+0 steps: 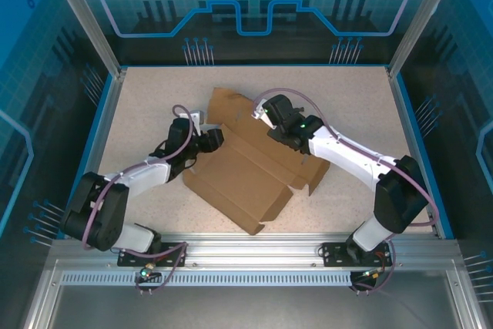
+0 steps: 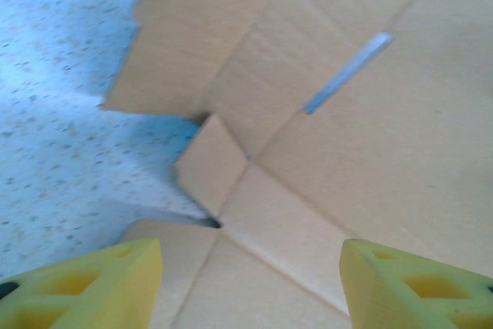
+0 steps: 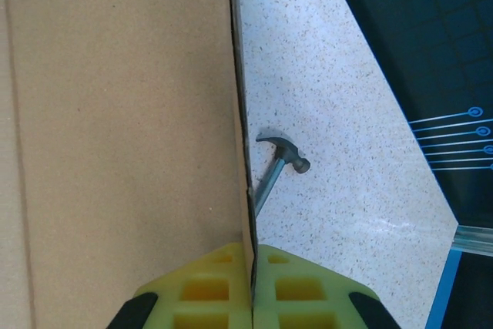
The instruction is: Fold the paper box
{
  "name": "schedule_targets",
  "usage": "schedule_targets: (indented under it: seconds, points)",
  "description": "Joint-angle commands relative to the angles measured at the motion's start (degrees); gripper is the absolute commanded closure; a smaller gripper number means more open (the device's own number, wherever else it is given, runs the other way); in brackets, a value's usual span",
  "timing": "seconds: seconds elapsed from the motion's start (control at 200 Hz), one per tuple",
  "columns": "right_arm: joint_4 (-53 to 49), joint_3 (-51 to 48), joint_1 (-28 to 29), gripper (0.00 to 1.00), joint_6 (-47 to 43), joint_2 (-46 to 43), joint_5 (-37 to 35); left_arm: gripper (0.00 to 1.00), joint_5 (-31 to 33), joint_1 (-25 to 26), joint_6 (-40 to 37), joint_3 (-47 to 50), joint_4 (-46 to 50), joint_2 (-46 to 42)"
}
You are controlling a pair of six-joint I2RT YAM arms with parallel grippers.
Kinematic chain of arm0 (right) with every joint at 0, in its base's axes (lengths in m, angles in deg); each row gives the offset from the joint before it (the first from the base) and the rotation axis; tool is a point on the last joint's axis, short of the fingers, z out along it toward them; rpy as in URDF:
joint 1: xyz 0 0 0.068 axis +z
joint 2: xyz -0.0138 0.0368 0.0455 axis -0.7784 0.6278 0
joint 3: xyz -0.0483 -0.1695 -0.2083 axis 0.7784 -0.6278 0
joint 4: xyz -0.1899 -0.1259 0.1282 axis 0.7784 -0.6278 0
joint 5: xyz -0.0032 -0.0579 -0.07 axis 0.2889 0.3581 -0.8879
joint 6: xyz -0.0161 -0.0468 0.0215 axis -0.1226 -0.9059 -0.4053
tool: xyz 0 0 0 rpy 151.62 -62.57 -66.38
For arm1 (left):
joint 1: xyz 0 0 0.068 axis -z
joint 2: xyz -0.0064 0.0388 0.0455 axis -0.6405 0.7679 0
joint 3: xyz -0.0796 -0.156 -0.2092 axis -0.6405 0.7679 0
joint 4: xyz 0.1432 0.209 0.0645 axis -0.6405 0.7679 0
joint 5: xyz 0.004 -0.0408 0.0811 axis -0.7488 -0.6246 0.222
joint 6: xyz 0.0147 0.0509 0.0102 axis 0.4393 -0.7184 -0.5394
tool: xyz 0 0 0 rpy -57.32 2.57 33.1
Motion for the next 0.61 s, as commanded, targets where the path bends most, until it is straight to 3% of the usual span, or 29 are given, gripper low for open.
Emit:
schedule_targets:
  seconds: [0.0, 0.225, 0.6]
  points:
    - [-1.60, 2.06, -0.69, 1.00, 1.56, -0.75, 1.54, 0.35, -3.57, -1.69, -1.53, -2.95, 2.80, 3.20]
    - [-1.71, 2.30, -0.97, 1.00, 1.91, -0.13, 2.21, 0.35, -7.97, -1.79, -1.87, -7.29, 2.62, 10.52]
    - [-2.09, 2.98, -0.97, 1.00, 1.76, 0.66, 2.78, 0.35, -5.77, -1.79, -2.67, -12.89, 2.62, 18.97]
